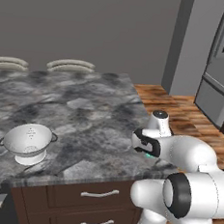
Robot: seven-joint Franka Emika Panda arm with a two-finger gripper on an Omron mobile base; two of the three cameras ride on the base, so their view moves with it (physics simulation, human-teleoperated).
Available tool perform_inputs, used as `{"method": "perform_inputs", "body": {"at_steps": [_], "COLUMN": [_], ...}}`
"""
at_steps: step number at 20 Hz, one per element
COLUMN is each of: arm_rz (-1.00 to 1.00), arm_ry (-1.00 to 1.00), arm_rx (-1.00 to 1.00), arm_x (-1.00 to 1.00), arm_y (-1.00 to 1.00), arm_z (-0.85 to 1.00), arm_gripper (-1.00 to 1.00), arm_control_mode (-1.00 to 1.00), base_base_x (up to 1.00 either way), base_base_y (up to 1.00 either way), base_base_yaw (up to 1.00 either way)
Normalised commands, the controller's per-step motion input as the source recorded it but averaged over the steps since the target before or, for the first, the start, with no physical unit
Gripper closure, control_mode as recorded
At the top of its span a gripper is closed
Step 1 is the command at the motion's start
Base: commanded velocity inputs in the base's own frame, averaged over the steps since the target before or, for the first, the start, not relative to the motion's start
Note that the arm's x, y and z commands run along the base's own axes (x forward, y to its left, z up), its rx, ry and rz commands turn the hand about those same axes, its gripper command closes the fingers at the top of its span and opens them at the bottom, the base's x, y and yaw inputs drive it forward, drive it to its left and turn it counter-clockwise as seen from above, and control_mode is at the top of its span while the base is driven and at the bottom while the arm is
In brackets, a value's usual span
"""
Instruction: Pick the mug from the counter and place it inside the microwave. Then close the microwave.
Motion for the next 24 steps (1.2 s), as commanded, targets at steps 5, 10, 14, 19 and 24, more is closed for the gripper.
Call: {"method": "perform_inputs", "body": {"at_steps": [5, 10, 14, 19, 24], "arm_rz": [0.00, 0.00, 0.00, 0.07, 0.24], "arm_ry": [0.00, 0.00, 0.00, -0.06, -0.11], "arm_rx": [0.00, 0.00, 0.00, 0.00, 0.00], "arm_x": [0.00, 0.00, 0.00, -0.06, -0.18], "arm_y": [0.00, 0.00, -0.03, 0.06, 0.32], "arm_z": [0.00, 0.00, 0.00, 0.08, 0.69], "arm_gripper": [1.00, 1.00, 1.00, 1.00, 1.00], "arm_control_mode": [-1.00, -1.00, -1.00, -1.00, -1.00], "base_base_x": [0.00, 0.00, 0.00, 0.00, 0.00], "base_base_y": [0.00, 0.00, 0.00, 0.00, 0.00], "base_base_yaw": [0.00, 0.00, 0.00, 0.00, 0.00]}}
